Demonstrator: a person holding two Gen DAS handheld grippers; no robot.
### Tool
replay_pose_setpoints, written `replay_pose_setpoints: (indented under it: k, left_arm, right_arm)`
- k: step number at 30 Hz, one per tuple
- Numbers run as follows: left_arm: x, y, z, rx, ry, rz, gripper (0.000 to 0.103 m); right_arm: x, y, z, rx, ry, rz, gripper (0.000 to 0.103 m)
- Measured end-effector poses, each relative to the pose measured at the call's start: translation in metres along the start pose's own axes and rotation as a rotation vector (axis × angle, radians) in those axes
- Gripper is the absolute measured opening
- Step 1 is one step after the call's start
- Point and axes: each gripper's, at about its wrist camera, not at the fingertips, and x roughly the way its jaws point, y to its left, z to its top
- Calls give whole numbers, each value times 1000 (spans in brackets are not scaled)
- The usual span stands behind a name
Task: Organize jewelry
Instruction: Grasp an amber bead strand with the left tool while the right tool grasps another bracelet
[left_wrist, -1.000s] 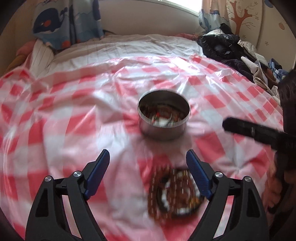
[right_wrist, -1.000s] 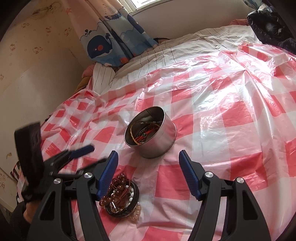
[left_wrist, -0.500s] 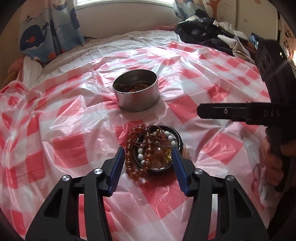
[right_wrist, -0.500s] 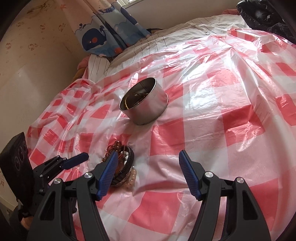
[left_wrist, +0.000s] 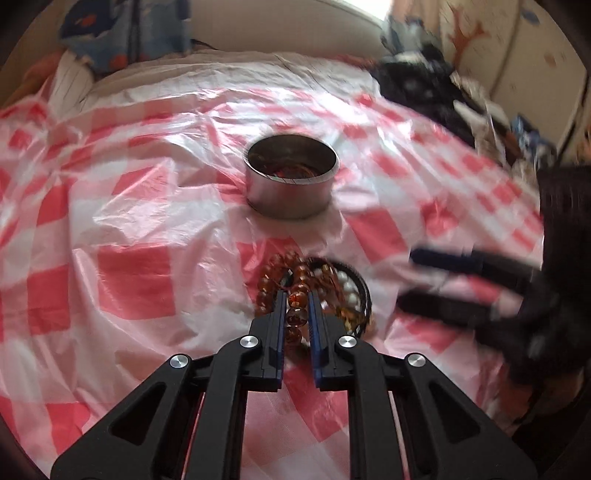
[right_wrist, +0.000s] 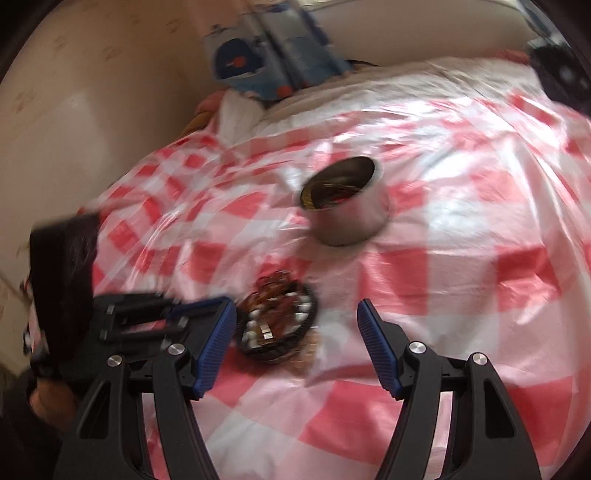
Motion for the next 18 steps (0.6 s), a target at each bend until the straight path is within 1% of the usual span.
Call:
replay_pose_setpoints:
  k: [1, 3, 4, 5, 8, 10, 12, 13, 14, 15, 18]
  left_arm:
    - [-4, 7, 2, -41, -20, -2, 10]
    - [-10, 18, 4, -103, -49, -12, 10]
    - [-12, 23, 5, -124, -58, -16, 10]
    - [-14, 26, 6, -138, -63, -18, 10]
    - [-13, 29, 9, -149, -65, -21, 10]
    - [-11, 26, 9, -139, -57, -21, 10]
    - [-10, 24, 8, -130, -49, -25, 10]
    - [-9, 23, 8, -127, -44, -23, 10]
    - [-8, 23, 8, -124, -38, -19, 10]
    - [-7, 24, 7, -126, -33, -17, 10]
    - [0, 25, 6, -126, 5, -11, 10]
  right_arm:
    - [3, 5, -2, -19, 11, 9, 65]
    - [12, 13, -3, -48, 30, 29, 55]
    - [15, 16, -2, -58, 39, 41, 47]
    - [18, 18, -2, -68, 43, 43, 42]
    - [28, 22, -2, -91, 68, 26, 39]
    - [37, 22, -4, -100, 98, -4, 39]
    - [43, 21, -5, -107, 110, -26, 33]
    - [46, 21, -4, -110, 116, -40, 27]
    - [47, 20, -4, -112, 115, -59, 18]
    - [47, 17, -4, -99, 114, -58, 11]
    - [38, 6, -2, -31, 78, -11, 10]
